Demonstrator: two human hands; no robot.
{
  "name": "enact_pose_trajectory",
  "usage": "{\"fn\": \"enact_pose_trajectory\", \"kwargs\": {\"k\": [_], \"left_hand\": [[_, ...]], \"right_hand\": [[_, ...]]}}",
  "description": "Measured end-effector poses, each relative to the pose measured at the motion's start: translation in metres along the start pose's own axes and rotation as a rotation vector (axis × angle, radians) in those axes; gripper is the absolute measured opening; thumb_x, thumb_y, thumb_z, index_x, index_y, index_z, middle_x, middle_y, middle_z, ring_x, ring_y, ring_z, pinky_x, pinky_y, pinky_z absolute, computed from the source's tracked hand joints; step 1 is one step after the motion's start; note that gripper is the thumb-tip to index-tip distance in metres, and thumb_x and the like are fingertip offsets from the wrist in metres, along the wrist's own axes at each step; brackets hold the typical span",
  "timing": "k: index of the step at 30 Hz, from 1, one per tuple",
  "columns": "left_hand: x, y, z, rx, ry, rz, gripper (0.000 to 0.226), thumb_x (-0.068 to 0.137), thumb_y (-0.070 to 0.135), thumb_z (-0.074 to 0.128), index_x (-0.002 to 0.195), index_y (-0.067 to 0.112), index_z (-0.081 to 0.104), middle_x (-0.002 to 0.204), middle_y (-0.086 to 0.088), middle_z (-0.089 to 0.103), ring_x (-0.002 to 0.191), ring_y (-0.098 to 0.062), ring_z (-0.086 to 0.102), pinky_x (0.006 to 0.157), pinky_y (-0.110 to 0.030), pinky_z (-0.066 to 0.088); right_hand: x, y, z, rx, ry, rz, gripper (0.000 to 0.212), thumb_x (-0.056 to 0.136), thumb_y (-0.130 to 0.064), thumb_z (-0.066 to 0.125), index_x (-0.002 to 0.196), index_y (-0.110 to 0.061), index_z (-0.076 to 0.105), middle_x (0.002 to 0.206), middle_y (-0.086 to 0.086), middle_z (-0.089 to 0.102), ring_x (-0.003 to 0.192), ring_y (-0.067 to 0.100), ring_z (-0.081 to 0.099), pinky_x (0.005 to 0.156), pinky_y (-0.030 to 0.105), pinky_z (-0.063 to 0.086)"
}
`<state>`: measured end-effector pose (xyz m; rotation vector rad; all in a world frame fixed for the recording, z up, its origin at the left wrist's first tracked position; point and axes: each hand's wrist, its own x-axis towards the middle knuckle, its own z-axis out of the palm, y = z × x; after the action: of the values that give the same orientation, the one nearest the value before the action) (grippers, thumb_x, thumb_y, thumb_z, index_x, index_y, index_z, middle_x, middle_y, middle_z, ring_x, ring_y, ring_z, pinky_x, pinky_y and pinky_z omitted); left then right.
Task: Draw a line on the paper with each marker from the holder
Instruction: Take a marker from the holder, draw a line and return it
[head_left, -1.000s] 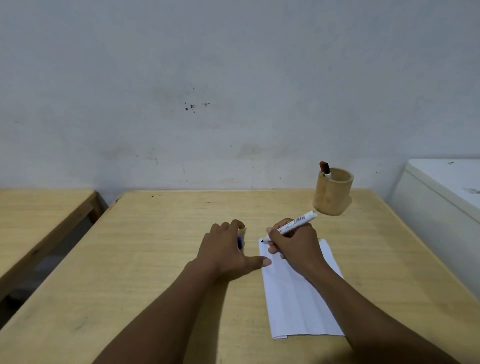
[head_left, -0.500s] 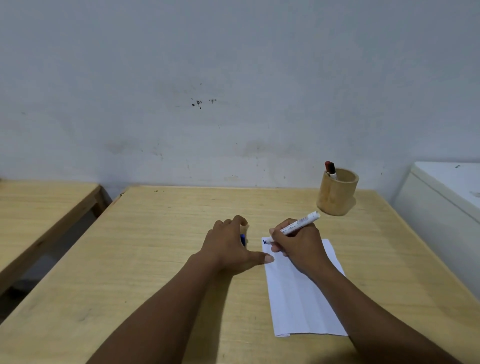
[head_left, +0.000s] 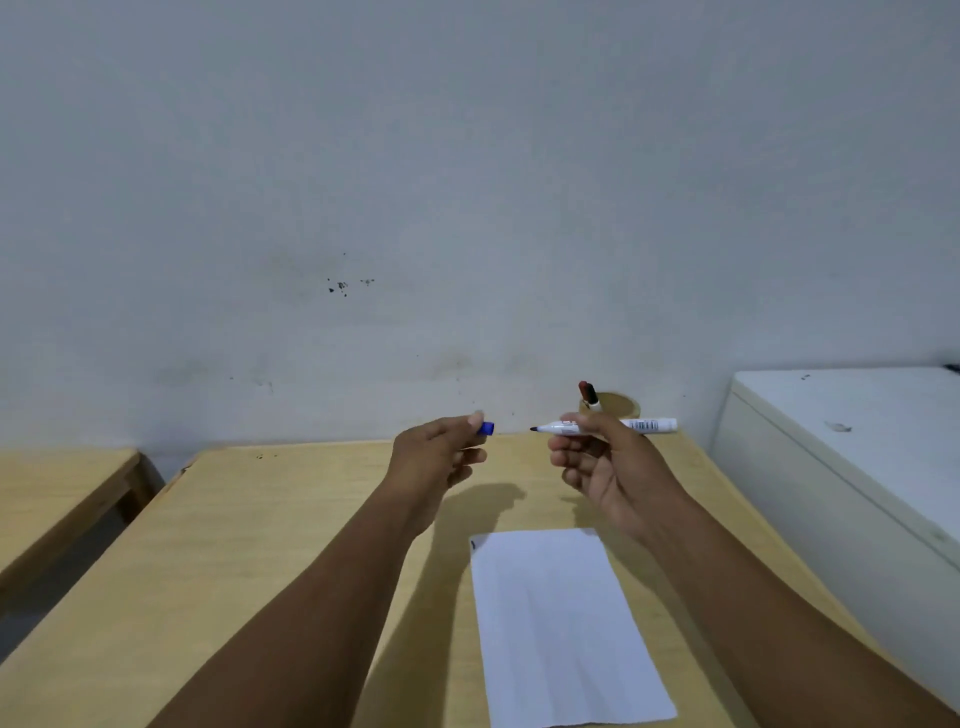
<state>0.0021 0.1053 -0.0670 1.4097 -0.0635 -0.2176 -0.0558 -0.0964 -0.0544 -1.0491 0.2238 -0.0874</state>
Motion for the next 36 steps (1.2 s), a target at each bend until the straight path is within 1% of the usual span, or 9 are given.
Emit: {"fn": "enact_pose_trajectory", "kwargs": {"k": [4,9,16,19,22,24,28,33,36], "left_hand": [[0.007,0.007,0.041,-0.116,-0.024,-0.075,0.031,0.084,0.039,0.079,0.103,0.015,0.077,0.084,0.004,0.070,0.072,-0.016,0.058,0.070,-0.030,0.043],[0.011,0.004,0.069,-0.191,-0.072,-0.093,0.017,0.084,0.034,0.080,0.089,0.017,0.079,0.079,0.004,0.071,0.069,-0.015,0.060,0.065,-0.029,0.044],[0.015,0.002,0.087,-0.137,-0.034,-0.021,0.017,0.085,0.031,0.079,0.084,0.014,0.079,0.075,0.000,0.068,0.078,-0.017,0.060,0.077,-0.031,0.048],[0.023,0.006,0.086,-0.006,0.015,0.097,0.017,0.086,0.032,0.079,0.083,0.015,0.080,0.073,0.001,0.071,0.075,-0.017,0.063,0.071,-0.029,0.049],[0.036,0.016,0.093,0.138,0.054,0.254,0.012,0.087,0.031,0.078,0.079,0.021,0.080,0.070,0.002,0.073,0.071,-0.016,0.064,0.072,-0.035,0.053],[0.047,0.026,0.102,0.251,0.106,0.358,0.012,0.085,0.031,0.078,0.076,0.023,0.080,0.067,0.003,0.073,0.068,-0.014,0.063,0.074,-0.036,0.054],[0.064,0.041,0.118,0.475,0.148,0.486,0.015,0.088,0.029,0.075,0.082,0.016,0.080,0.071,0.002,0.075,0.064,-0.011,0.062,0.057,-0.015,0.046],[0.081,0.033,0.130,0.698,0.037,0.517,0.013,0.087,0.031,0.077,0.088,0.018,0.080,0.070,0.011,0.071,0.063,0.001,0.061,0.067,-0.023,0.044],[0.081,0.025,0.137,0.883,-0.104,0.532,0.028,0.090,0.039,0.072,0.111,0.022,0.079,0.088,0.006,0.071,0.074,-0.001,0.059,0.074,-0.024,0.045]], "right_hand": [[-0.003,-0.016,0.000,0.050,0.027,-0.076,0.012,0.092,-0.012,0.063,0.101,-0.007,0.068,0.074,0.014,0.071,0.054,0.020,0.070,0.051,0.026,0.047],[0.001,-0.019,-0.007,0.054,0.044,-0.140,0.037,0.092,-0.014,0.065,0.127,-0.001,0.064,0.076,0.015,0.072,0.058,0.021,0.072,0.054,0.028,0.046],[0.017,-0.010,-0.010,0.067,0.035,-0.151,0.046,0.097,-0.017,0.066,0.138,0.001,0.056,0.076,0.015,0.074,0.055,0.017,0.066,0.050,0.025,0.045],[0.024,-0.012,-0.010,-0.038,0.028,-0.094,0.051,0.097,-0.029,0.067,0.133,0.005,0.058,0.070,0.011,0.071,0.051,0.014,0.056,0.044,0.023,0.038],[0.028,-0.028,-0.019,-0.281,0.063,0.048,0.059,0.088,-0.062,0.064,0.102,-0.004,0.068,0.063,0.009,0.066,0.042,0.012,0.044,0.040,0.020,0.029],[0.033,-0.040,-0.037,-0.365,0.162,0.078,0.062,0.085,-0.072,0.059,0.086,-0.010,0.065,0.060,0.007,0.061,0.034,0.010,0.038,0.036,0.018,0.024],[0.040,-0.059,-0.079,-0.449,0.305,0.018,0.063,0.096,-0.059,0.056,0.099,0.003,0.069,0.060,0.012,0.064,0.036,0.013,0.042,0.033,0.019,0.027],[0.044,-0.067,-0.096,-0.528,0.316,-0.011,0.051,0.099,-0.048,0.058,0.103,0.002,0.068,0.066,0.014,0.067,0.043,0.017,0.047,0.037,0.022,0.030],[0.049,-0.064,-0.094,-0.560,0.296,-0.005,0.045,0.098,-0.045,0.059,0.101,-0.001,0.068,0.065,0.012,0.067,0.042,0.017,0.048,0.037,0.023,0.032]]}}
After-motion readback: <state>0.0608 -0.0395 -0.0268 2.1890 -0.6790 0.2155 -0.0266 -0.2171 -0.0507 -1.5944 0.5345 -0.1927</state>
